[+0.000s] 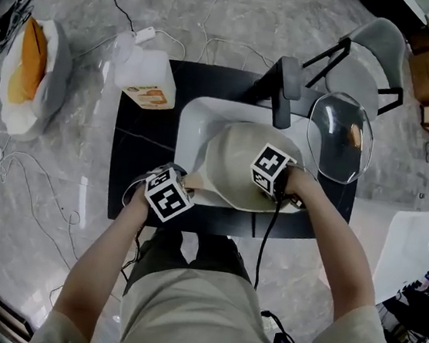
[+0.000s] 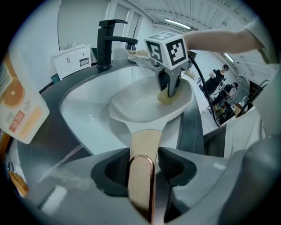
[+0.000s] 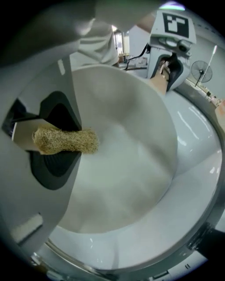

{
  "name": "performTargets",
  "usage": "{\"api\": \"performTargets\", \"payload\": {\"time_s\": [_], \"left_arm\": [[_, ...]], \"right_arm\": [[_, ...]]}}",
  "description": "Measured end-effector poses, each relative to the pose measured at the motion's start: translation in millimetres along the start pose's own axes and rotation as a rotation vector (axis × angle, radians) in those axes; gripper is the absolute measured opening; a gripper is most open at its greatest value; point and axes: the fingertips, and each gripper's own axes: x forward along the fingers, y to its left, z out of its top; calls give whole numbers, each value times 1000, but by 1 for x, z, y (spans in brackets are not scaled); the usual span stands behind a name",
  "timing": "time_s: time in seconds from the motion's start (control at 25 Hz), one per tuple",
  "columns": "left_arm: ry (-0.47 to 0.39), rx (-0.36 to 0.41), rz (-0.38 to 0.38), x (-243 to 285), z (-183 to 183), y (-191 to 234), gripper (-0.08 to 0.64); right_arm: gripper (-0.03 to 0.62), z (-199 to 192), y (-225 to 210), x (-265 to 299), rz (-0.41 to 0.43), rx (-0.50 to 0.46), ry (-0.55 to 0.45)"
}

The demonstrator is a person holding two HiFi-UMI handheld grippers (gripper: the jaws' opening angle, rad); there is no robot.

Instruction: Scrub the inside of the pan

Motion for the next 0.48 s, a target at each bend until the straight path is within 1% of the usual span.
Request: {"api": "performTargets", "payload": {"time_s": [0.12, 0.2, 0.28, 0.36, 0.44, 0.48], "left_arm": [[-23, -21, 2, -7, -4, 1, 215], [-37, -21, 11, -15, -5, 5, 216], [-45, -16, 23, -24, -5, 7, 221], [-59, -28, 28, -34, -6, 6, 236], [-93, -57, 35, -49, -6, 5, 236], [-120, -68, 46, -58, -4, 6, 236]], "right_arm": [[147, 18, 40, -8, 112, -42, -109], [149, 31, 57, -19, 147, -40, -205], [149, 44, 67, -32, 173, -11, -309], [149, 53, 75, -46, 189, 19, -412], [150, 62, 81, -63, 182, 36, -515], [150, 66, 83, -72, 164, 38, -570]]}}
